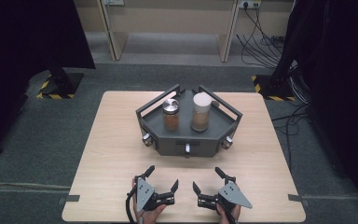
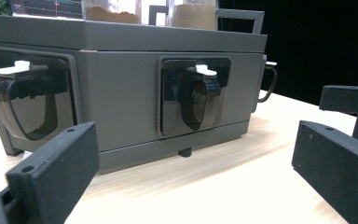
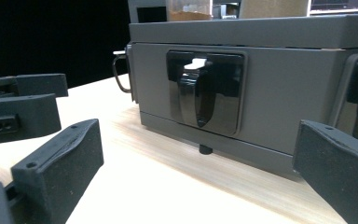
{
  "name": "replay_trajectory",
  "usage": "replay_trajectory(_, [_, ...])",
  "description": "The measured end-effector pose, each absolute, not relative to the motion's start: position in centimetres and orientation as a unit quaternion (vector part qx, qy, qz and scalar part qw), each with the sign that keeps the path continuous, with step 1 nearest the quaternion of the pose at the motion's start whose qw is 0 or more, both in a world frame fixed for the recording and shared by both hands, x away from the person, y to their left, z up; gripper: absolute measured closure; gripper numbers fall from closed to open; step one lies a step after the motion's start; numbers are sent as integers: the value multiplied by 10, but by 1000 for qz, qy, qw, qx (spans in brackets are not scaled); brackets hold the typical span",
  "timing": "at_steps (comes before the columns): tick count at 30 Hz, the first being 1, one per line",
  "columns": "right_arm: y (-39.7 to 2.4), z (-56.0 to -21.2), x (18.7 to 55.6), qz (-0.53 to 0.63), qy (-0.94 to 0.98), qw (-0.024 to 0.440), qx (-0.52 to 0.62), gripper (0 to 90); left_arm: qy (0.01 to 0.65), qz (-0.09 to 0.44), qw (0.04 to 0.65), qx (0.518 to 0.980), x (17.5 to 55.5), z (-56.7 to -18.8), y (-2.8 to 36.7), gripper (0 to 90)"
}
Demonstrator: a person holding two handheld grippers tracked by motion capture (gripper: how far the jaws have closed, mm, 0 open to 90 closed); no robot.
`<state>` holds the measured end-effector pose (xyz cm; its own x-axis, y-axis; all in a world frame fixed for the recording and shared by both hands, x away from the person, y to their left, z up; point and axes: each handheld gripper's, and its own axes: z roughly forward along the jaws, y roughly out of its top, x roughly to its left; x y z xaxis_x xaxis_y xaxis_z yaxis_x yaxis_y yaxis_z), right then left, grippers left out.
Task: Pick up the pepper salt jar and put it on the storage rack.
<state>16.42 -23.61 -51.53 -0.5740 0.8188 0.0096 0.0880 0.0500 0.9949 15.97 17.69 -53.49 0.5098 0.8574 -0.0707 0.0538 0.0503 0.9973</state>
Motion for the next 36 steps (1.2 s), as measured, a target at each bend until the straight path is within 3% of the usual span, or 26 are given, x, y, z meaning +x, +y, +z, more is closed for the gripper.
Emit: replay_trajectory(36, [-237, -516, 163, 596, 656, 306, 349, 18, 373, 328, 621, 606, 158, -536, 176, 3])
